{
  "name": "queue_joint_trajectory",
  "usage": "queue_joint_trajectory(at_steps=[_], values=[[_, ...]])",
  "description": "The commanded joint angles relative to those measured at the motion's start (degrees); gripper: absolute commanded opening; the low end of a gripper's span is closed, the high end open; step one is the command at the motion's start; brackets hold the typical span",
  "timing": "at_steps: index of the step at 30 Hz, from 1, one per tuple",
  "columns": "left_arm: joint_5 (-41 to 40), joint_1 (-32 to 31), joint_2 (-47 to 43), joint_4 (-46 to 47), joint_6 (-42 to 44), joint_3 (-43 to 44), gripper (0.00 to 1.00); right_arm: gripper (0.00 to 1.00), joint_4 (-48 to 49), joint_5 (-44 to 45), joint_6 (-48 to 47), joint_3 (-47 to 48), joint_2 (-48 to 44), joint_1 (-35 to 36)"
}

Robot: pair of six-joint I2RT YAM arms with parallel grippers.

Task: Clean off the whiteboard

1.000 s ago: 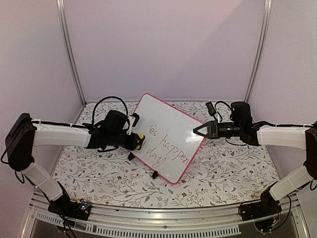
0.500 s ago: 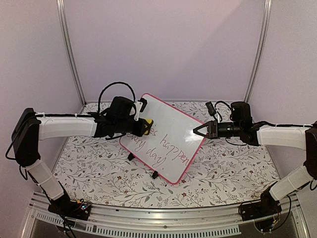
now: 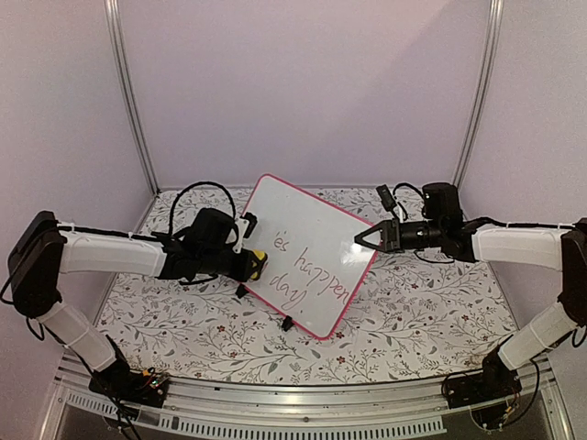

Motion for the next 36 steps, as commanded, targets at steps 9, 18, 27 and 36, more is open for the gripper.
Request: queue_joint_trajectory(at_steps=[9,18,27,36], values=[[-0.8,-0.6,5.4,-2.1,4.5,12.4,0.00,0.00,-14.2,-0.5,-6.5,1.4,5.0,3.3],[1.0,-0.8,9.9,-2.8,5.2,18.4,0.00,0.00,-15.1,-0.5,-7.4,1.4,5.5,3.3],[0.2,-1.8,4.8,-2.4,1.7,8.3,0.00,0.00,-14.6,-1.1,-7.4,1.6,6.7,3.3],[0.1,-1.9,3.0,-1.1,0.5,5.0,0.00,0.00,-13.9,-1.6,-7.0,1.6,7.4,3.3]])
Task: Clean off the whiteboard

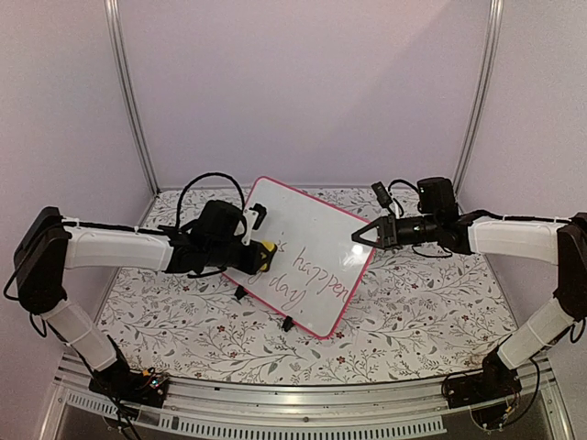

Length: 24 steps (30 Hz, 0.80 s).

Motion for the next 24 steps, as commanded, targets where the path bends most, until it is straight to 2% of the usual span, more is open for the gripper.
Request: queue_joint_trajectory(at_steps=[1,7,11,24], values=[[0.4,-0.6,1.0,-1.5,-0.2,1.3,0.00,0.00,-9.1,-0.6,-5.1,-3.1,4.8,3.1],[1.0,-0.6,5.8,-2.6,2.3,8.7,0.00,0.00,-9.5,-0.1,-5.2,-3.2,4.4,3.1],[1.4,-0.9,6.8,-2.4,2.1,9.8,0.00,0.00,-9.8,0.1,-5.4,-3.3,4.0,3.1],[-0.2,-2.2,-0.8,-1.3,-2.3,-2.0,0.00,0.00,-8.8,-0.4,-5.0,-3.8,4.7,3.1]])
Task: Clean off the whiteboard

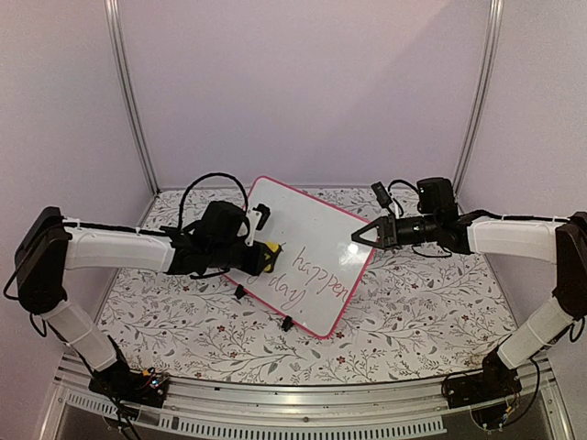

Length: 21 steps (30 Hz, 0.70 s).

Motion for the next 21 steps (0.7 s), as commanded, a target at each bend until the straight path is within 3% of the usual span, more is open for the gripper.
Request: queue_joint_trajectory(at_steps=[1,21], values=[[-0.8,-1.1,-2.3,-1.8,-2.3,-4.6,0.00,0.00,-9.1,0.0,-5.1,-3.8,4.2,3.4],[-0.7,-2.4,2.6,-2.6,0.0,3.4,0.00,0.00,-8.4,1.1,-4.8,-5.2,3.4,4.0]])
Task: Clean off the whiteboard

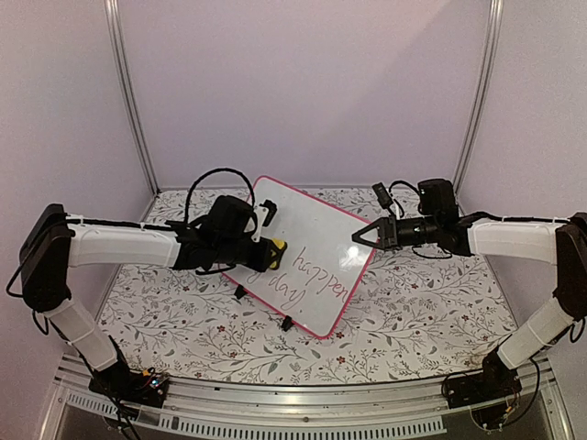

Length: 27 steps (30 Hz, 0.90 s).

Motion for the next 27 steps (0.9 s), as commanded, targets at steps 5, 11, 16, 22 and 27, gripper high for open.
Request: queue_joint_trajectory(at_steps=[5,11,16,22,27], values=[[-0.9,-1.3,-0.4,-0.3,-0.4,-2.6,0.00,0.00,-9.5,0.8,-5.4,-4.1,3.8,4.0],[-1.7,-1.5,-4.8,-1.0,-1.7,-7.2,0.00,0.00,-9.8,1.0,-5.5,-3.8,3.6,4.0],[-2.4,-1.5,-5.7,-1.0,-1.6,-7.9,0.00,0.00,-9.9,1.0,-5.6,-3.8,3.8,4.0],[-3.7,-1.4,-2.3,1.2,1.0,-3.5,0.00,0.00,-10.4,0.9,-5.6,-3.5,3.9,4.0],[-5.1,-1.3,1.9,0.3,4.3,4.0,0.00,0.00,-10.8,1.0,-5.7,-3.4,3.4,4.0]])
